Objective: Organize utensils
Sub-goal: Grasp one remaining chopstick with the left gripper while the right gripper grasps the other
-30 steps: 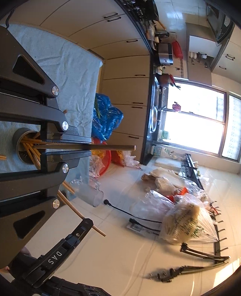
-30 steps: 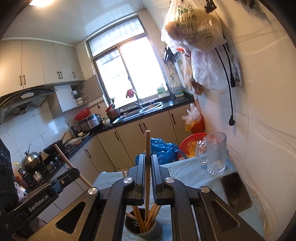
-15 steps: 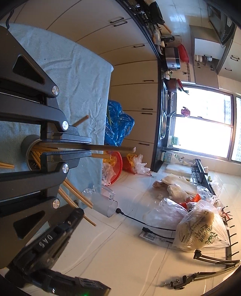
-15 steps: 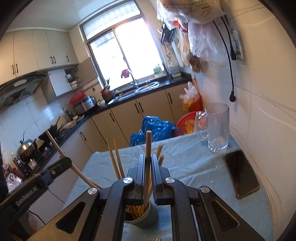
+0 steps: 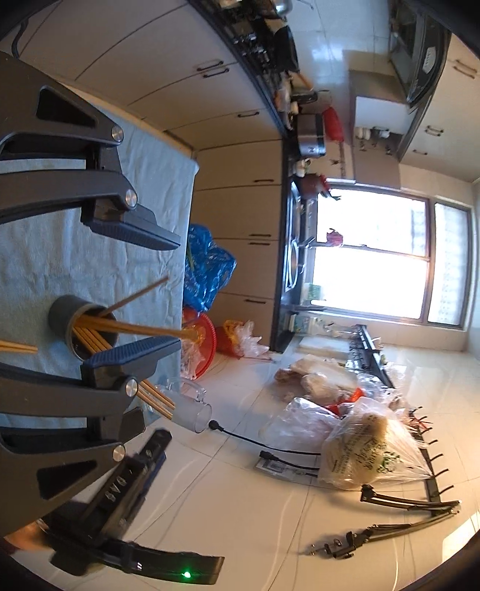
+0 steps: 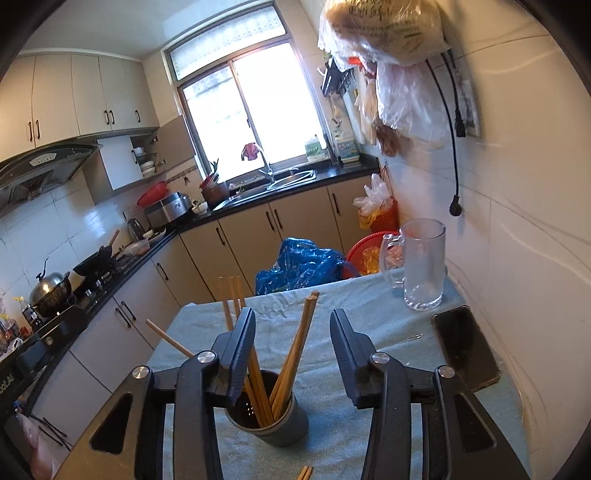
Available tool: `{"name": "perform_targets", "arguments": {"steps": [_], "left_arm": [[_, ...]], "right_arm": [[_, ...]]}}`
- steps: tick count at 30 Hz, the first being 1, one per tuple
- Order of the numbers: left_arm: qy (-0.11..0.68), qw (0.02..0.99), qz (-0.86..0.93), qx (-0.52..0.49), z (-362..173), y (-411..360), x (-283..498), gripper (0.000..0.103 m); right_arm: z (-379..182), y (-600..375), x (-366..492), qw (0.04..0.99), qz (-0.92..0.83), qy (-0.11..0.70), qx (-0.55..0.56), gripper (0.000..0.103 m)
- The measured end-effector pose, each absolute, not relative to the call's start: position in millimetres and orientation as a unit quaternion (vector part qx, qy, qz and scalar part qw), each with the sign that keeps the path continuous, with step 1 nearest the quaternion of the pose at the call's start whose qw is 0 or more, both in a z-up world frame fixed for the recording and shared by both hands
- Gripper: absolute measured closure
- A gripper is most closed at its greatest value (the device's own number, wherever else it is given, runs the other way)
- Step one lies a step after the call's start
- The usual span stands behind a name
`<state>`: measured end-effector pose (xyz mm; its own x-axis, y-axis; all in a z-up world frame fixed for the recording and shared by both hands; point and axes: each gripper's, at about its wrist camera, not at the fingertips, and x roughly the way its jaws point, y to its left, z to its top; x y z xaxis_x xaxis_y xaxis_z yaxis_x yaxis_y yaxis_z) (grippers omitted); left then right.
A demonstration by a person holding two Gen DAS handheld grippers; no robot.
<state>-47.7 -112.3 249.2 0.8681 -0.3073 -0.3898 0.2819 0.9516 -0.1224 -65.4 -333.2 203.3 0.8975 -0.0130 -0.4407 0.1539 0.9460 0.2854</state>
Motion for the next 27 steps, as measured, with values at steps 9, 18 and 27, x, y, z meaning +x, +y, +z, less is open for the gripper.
{"name": "perform_targets", "arguments": {"steps": [9,18,27], "left_arm": [[0.234,0.961,-0.143,-0.014,212,-81,-98,0.04],[0.379,0.899,-0.212,0.051,95,-114,-106,0.045],[0.454,0.837,-0.278,0.13,25,-176,-112,0.083]], "right_arm": [[190,-329,-135,0.954,-0.049,0.261,0.138,0.033],[92,-338,-190,0.912,-0.058,0.366,0.174,0.033],[67,-338,-213,0.902,-0.051,0.383,0.193,0.033]]}}
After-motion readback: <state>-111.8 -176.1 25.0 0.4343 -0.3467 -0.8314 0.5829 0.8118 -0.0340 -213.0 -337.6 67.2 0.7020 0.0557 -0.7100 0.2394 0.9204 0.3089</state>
